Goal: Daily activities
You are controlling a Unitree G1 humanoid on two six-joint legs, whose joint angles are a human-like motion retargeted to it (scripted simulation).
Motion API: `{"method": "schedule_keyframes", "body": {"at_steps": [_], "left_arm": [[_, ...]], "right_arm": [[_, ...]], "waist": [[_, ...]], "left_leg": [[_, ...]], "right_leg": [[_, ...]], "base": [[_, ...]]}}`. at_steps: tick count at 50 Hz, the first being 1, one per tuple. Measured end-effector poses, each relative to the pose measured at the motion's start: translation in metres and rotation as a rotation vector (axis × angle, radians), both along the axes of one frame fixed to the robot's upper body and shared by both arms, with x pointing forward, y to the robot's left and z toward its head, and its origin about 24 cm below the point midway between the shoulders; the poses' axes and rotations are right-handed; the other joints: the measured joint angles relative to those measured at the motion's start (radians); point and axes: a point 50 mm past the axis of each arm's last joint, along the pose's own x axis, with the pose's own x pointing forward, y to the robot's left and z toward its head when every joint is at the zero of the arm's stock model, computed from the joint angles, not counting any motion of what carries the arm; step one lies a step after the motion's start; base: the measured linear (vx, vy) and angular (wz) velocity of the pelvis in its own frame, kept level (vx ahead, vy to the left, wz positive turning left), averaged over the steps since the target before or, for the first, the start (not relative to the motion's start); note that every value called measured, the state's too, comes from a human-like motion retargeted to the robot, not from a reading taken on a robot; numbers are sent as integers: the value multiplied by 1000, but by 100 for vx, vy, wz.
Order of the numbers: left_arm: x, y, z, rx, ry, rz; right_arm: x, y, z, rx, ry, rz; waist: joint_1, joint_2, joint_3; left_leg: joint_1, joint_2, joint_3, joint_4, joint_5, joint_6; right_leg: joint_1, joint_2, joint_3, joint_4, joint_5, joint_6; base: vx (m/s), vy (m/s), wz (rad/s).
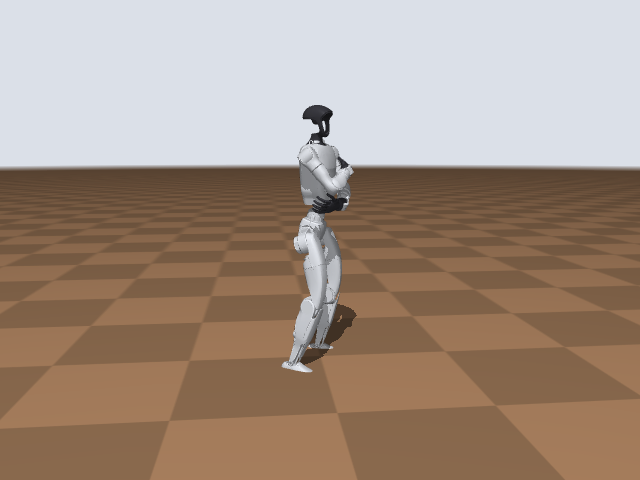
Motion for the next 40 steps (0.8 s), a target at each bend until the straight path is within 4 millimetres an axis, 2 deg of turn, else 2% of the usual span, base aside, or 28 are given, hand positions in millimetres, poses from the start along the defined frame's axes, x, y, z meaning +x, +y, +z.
{"method": "schedule_keyframes", "body": {"at_steps": [2,13,20,22,29,33,40], "left_arm": [[5,0,2,2,-15,-13],[3,-2,-2,28,1,-58],[3,-1,-5,41,31,-43],[-5,-3,-9,46,63,-37],[5,-1,-11,66,51,4],[1,1,-23,107,68,36],[21,23,-50,257,10,141]], "right_arm": [[3,0,-2,-24,-12,10],[4,5,-12,-101,-12,41],[5,6,-14,-117,-12,34],[0,7,-20,-126,12,39],[7,6,-15,-112,-28,11],[6,6,-19,-101,-43,-23],[26,-3,-17,-81,-180,-118]], "waist": [[3,0,7],[26,-3,58],[34,-3,68],[31,-7,57],[31,-2,62],[23,-6,51],[10,-7,52]], "left_leg": [[18,2,4,-26,-7,-2],[61,11,1,-57,12,-10],[64,14,-6,-61,19,-13],[17,10,-12,15,2,-12],[40,16,-10,-54,23,-17],[6,11,-15,-18,25,-16],[30,9,-9,-99,48,-20]], "right_leg": [[19,9,-2,-34,-4,1],[74,24,-8,-90,13,-2],[84,30,-12,-105,18,-2],[38,14,-6,-25,-4,-3],[65,32,-11,-101,21,-4],[24,20,-6,-45,12,-6],[33,29,-4,-94,24,-7]], "base": [[0,0,0],[0,0,0],[-1,0,1],[-4,0,5],[0,0,0],[-4,0,6],[-1,0,2]]}}
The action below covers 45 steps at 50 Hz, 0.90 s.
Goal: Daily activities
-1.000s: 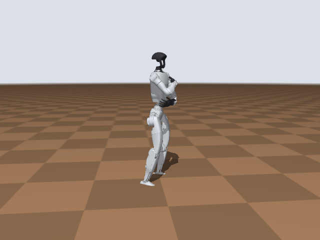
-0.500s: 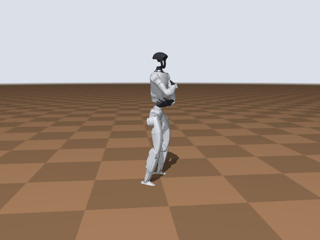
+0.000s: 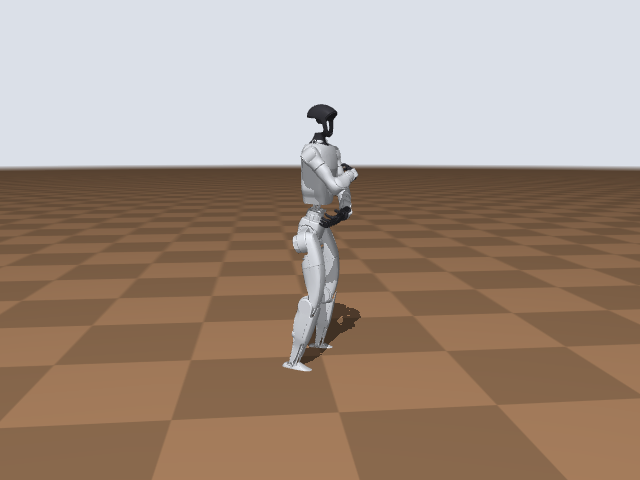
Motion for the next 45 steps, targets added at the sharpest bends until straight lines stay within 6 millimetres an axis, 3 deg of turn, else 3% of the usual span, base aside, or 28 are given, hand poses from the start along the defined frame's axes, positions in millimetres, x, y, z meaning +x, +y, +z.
{"method": "schedule_keyframes", "body": {"at_steps": [2,8,10,16,18,22,25,28,30,32,36,38,43,45], "left_arm": [[-4,5,-12,50,3,20],[17,35,-33,210,-94,70],[11,41,-44,262,-100,81],[34,74,-56,415,-197,151],[29,78,-63,451,-188,175],[41,98,-66,518,-201,253],[32,101,-74,546,-153,314],[41,112,-74,572,-135,392],[42,116,-76,588,-114,442],[30,113,-83,604,-64,475],[36,121,-84,638,-38,556],[26,117,-90,653,-4,579],[37,122,-88,685,-9,648],[28,116,-92,693,10,658]], "right_arm": [[0,-1,-7,-4,-23,-27],[25,-13,-5,-4,-202,-123],[25,-14,-17,-28,-219,-144],[54,-28,-34,-149,-314,-229],[54,-31,-55,-226,-290,-242],[73,-47,-85,-399,-254,-295],[71,-60,-128,-566,-135,-327],[84,-82,-156,-714,-32,-400],[85,-96,-177,-808,58,-444],[71,-105,-205,-893,169,-482],[73,-131,-229,-1011,304,-577],[59,-136,-246,-1062,379,-604],[64,-151,-254,-1107,457,-691],[53,-148,-262,-1112,499,-706]], "waist": [[-12,-7,-19],[-26,-5,-11],[-38,-15,-30],[-31,-13,-10],[-36,-22,-24],[-24,-19,-9],[-21,-28,-21],[-5,-18,1],[7,-10,17],[6,-18,-1],[27,2,31],[28,-3,19],[46,19,46],[42,9,26]], "left_leg": [[-41,-13,-4,40,1,3],[-3,-14,2,-49,27,1],[-40,-34,-1,-23,39,4],[1,-33,4,-106,57,1],[-20,-52,2,-105,77,5],[4,-53,3,-156,84,3],[-11,-77,2,-176,120,6],[15,-68,2,-208,115,3],[28,-62,3,-221,121,1],[9,-84,1,-231,148,4],[37,-66,0,-246,138,-1],[22,-81,-2,-254,164,1],[45,-64,-5,-260,150,-7],[21,-85,-9,-271,183,-2]], "right_leg": [[-54,-22,7,76,-18,0],[-34,-13,6,23,-7,0],[-92,-43,13,104,-25,2],[-65,-32,5,50,-17,3],[-112,-59,9,114,-31,4],[-97,-53,3,83,-32,8],[-150,-87,7,153,-45,12],[-115,-69,-3,102,-38,16],[-98,-62,-10,82,-28,16],[-152,-95,-4,152,-44,18],[-100,-67,-16,87,-26,18],[-143,-92,-12,143,-35,18],[-93,-65,-21,81,-21,16],[-155,-98,-13,157,-35,16]], "base": [[-4,0,9],[0,0,0],[-6,1,23],[1,0,0],[-6,1,25],[0,0,5],[-5,1,17],[0,0,0],[-4,0,6],[-7,0,22],[-1,0,-1],[-9,0,18],[-1,0,1],[-8,0,20]]}}
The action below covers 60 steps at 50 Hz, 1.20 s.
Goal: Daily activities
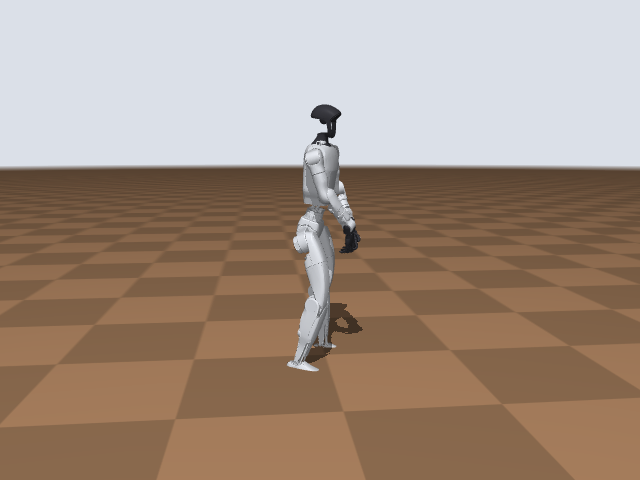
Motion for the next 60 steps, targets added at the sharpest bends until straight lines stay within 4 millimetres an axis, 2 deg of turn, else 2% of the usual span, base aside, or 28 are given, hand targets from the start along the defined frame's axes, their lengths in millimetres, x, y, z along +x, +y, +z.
{"method": "schedule_keyframes", "body": {"at_steps": [3,5,8,10,13,15,18,20,23,25,28,30,33,35,38,40,43,45,48,50,53,55,58,60], "left_arm": [[14,5,5,15,-30,41],[6,-1,1,14,-17,63],[20,5,7,25,-47,106],[12,-1,3,24,-34,126],[26,4,9,37,-63,161],[17,-2,5,38,-47,176],[30,2,11,46,-73,204],[21,-3,7,44,-55,218],[34,0,12,47,-81,249],[24,-5,8,43,-61,260],[37,-1,14,48,-87,285],[27,-7,10,46,-66,291],[40,-3,16,54,-93,311],[29,-8,11,53,-71,316],[42,-4,17,59,-96,337],[31,-9,12,60,-75,341],[43,-5,18,62,-99,363],[32,-10,13,63,-74,369],[44,-6,19,64,-98,389],[33,-10,14,63,-73,394],[44,-6,19,67,-96,411],[33,-11,14,69,-71,411],[44,-6,19,75,-94,422],[32,-11,13,80,-69,418]], "right_arm": [[14,-6,5,6,-23,-58],[5,-2,0,18,-12,-101],[21,-8,6,33,-50,-165],[12,-4,1,43,-41,-204],[27,-10,8,53,-77,-253],[18,-6,3,59,-64,-286],[33,-13,10,67,-101,-330],[23,-9,4,71,-86,-360],[37,-15,11,79,-114,-399],[27,-11,5,83,-98,-425],[42,-18,13,88,-129,-457],[31,-14,7,90,-110,-478],[45,-20,14,98,-141,-507],[35,-16,8,99,-124,-527],[48,-23,15,106,-156,-554],[38,-18,9,107,-137,-572],[51,-24,17,116,-171,-599],[40,-19,10,117,-149,-614],[53,-26,18,126,-178,-638],[41,-20,11,127,-154,-649],[54,-27,19,133,-180,-668],[42,-21,12,131,-156,-678],[55,-27,19,137,-182,-695],[43,-22,12,135,-159,-706]], "waist": [[9,15,18],[5,5,-1],[14,21,20],[10,11,1],[18,26,24],[13,17,5],[22,31,29],[17,21,9],[27,35,33],[22,25,13],[30,39,38],[26,30,17],[34,42,43],[28,33,22],[36,44,47],[30,34,25],[37,45,50],[31,35,27],[39,46,52],[33,36,28],[40,47,53],[34,39,30],[40,51,55],[34,43,32]], "left_leg": [[18,15,-1,-3,-21,-5],[-3,-4,-4,-16,12,-2],[16,14,-4,-15,-13,-6],[-4,-5,-6,-31,20,-2],[11,13,-7,-16,-12,-7],[-8,-5,-8,-32,22,-2],[7,12,-10,-16,-11,-8],[-12,-6,-11,-33,23,-2],[3,11,-12,-16,-10,-7],[-17,-7,-14,-34,24,-2],[-1,9,-15,-17,-10,-6],[-20,-9,-16,-35,25,-1],[-3,6,-17,-17,-8,-5],[-22,-12,-18,-36,27,1],[-6,2,-19,-17,-8,-3],[-25,-16,-20,-37,28,2],[-9,-1,-22,-18,-7,-2],[-27,-18,-22,-38,29,5],[-11,-3,-23,-18,-6,0],[-29,-19,-23,-39,31,6],[-12,-4,-23,-18,-5,2],[-30,-19,-22,-41,32,8],[-13,-4,-21,-19,-4,5],[-30,-18,-19,-42,34,12]], "right_leg": [[44,26,-6,-61,10,1],[-14,-5,0,8,-2,1],[35,25,-6,-59,11,4],[-21,-5,0,8,1,5],[31,24,-7,-62,14,7],[-25,-5,-1,4,5,8],[30,23,-10,-67,19,11],[-26,-6,-4,-2,11,12],[28,22,-12,-73,25,14],[-28,-7,-6,-9,17,15],[27,20,-14,-78,31,18],[-30,-9,-8,-14,22,19],[25,16,-16,-81,35,22],[-32,-13,-9,-16,26,22],[23,12,-17,-83,38,26],[-35,-16,-9,-19,29,26],[21,9,-17,-87,42,28],[-36,-19,-10,-22,34,29],[20,7,-18,-91,46,32],[-37,-19,-11,-29,39,32],[20,7,-19,-99,52,35],[-37,-18,-11,-37,46,34],[20,8,-18,-106,58,37],[-36,-16,-10,-46,53,36]], "base": [[0,0,0],[-7,0,15],[1,0,-7],[-7,1,14],[1,0,-7],[-4,1,7],[2,0,-7],[-4,1,7],[2,0,-7],[-3,1,7],[2,0,-7],[-3,1,6],[2,0,-6],[-3,1,7],[2,0,-6],[-3,1,6],[2,0,-7],[-3,1,6],[2,0,-7],[-3,1,5],[2,0,-7],[-3,0,4],[2,0,-7],[-3,0,2]]}}
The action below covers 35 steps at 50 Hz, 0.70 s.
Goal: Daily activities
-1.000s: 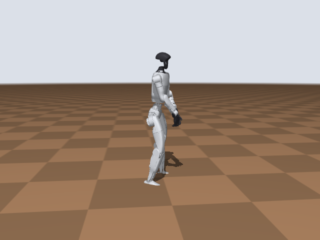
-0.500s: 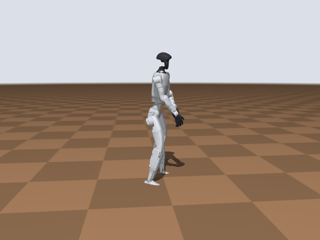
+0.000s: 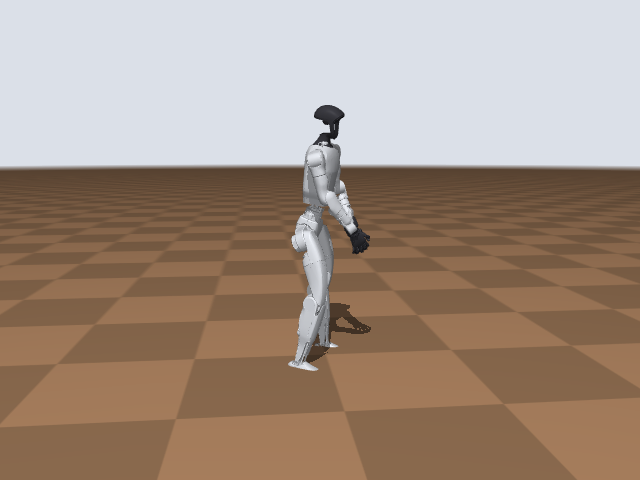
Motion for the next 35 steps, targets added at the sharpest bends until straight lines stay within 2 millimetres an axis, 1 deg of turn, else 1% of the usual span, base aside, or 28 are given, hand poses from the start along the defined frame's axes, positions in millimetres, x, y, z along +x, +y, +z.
{"method": "schedule_keyframes", "body": {"at_steps": [2,3,5,7,8,9,11,12,13,14,15,17,18,20,21,22,23,25,27,28,30,32,33,35], "left_arm": [[9,4,4,13,-19,6],[11,4,5,17,-21,6],[-1,1,-1,21,3,2],[6,5,1,35,-10,8],[-1,3,-2,37,3,6],[1,4,-1,43,0,7],[8,7,2,56,-15,11],[6,7,1,60,-12,11],[-1,5,-3,62,3,9],[-1,6,-3,68,1,11],[4,9,-1,75,-10,15],[-5,7,-5,79,10,15],[0,10,-3,86,-1,19],[4,12,-2,95,-9,26],[-4,10,-5,97,7,25],[-8,10,-7,100,14,27],[-3,13,-5,107,4,34],[-13,12,-10,110,25,38],[-4,17,-7,120,9,52],[-3,18,-6,122,7,56],[-16,16,-12,123,35,62],[-11,21,-10,132,26,80],[-17,19,-13,131,41,82],[-11,24,-11,140,30,97]], "right_arm": [[10,-5,6,-4,-23,-14],[12,-6,7,-3,-26,-19],[1,0,0,3,-5,-28],[9,-4,5,2,-20,-41],[3,0,1,6,-9,-44],[5,-1,2,6,-14,-49],[12,-4,7,5,-32,-61],[11,-3,6,7,-32,-66],[4,1,2,12,-17,-69],[5,1,3,12,-21,-74],[11,-2,6,10,-34,-81],[2,3,1,16,-18,-87],[8,0,4,13,-31,-93],[12,-1,7,16,-41,-103],[5,4,3,20,-26,-104],[2,6,1,22,-20,-107],[7,3,4,20,-31,-114],[-2,9,-1,25,-14,-117],[7,5,4,22,-36,-125],[9,5,5,23,-39,-127],[-3,12,-2,26,-16,-127],[3,9,2,23,-30,-132],[-3,13,-2,24,-18,-131],[3,11,2,19,-36,-134]], "waist": [[3,8,16],[5,13,26],[-2,7,3],[-1,11,12],[-5,7,-1],[-6,8,1],[-2,17,21],[-3,19,23],[-7,15,8],[-8,15,8],[-7,19,15],[-13,13,-2],[-12,17,7],[-10,26,27],[-15,21,13],[-18,19,5],[-17,22,12],[-23,16,-5],[-21,22,12],[-20,26,22],[-27,20,3],[-27,23,10],[-31,20,0],[-31,24,10]], "left_leg": [[11,10,0,22,-34,-4],[18,15,1,23,-38,-4],[3,3,6,-1,0,2],[8,8,6,16,-26,0],[-1,0,9,2,-5,4],[1,2,10,7,-12,4],[17,13,11,22,-37,1],[20,15,13,18,-32,3],[11,8,17,3,-9,8],[12,9,17,7,-15,7],[18,14,17,21,-36,5],[9,5,23,2,-8,12],[16,11,22,16,-30,9],[35,23,24,24,-44,8],[27,17,29,9,-21,13],[24,14,32,4,-13,15],[31,19,31,18,-35,13],[23,12,40,-1,-8,20],[39,23,37,23,-45,16],[49,29,39,25,-49,15],[41,23,51,2,-13,23],[50,29,48,19,-41,20],[44,26,55,6,-20,25],[55,33,51,24,-49,22]], "right_leg": [[43,19,-4,-51,4,3],[59,27,-6,-69,12,3],[3,5,4,-13,8,2],[31,17,2,-47,9,5],[-1,4,8,-15,7,5],[6,8,8,-24,7,6],[52,27,4,-76,18,7],[53,29,5,-79,23,6],[19,17,11,-45,21,6],[25,19,12,-52,21,7],[49,29,10,-80,21,8],[8,14,19,-39,19,8],[35,25,16,-69,20,10],[76,42,13,-113,34,10],[44,32,20,-82,34,9],[31,28,24,-70,33,10],[56,38,22,-96,32,11],[16,26,34,-57,32,11],[67,45,29,-112,34,12],[86,53,28,-133,43,11],[42,42,41,-91,47,10],[73,55,40,-125,45,11],[46,48,48,-99,46,10],[81,61,46,-135,44,10]], "base": [[3,0,-12],[0,0,0],[-3,0,0],[0,0,0],[0,0,0],[0,0,0],[5,0,-24],[0,0,0],[0,0,0],[0,0,0],[0,0,0],[0,0,0],[6,0,-20],[4,0,-24],[0,0,0],[0,0,0],[0,0,0],[0,0,0],[7,-1,-22],[3,-1,-23],[-2,-1,-9],[0,0,0],[0,0,0],[4,-1,-10]]}}
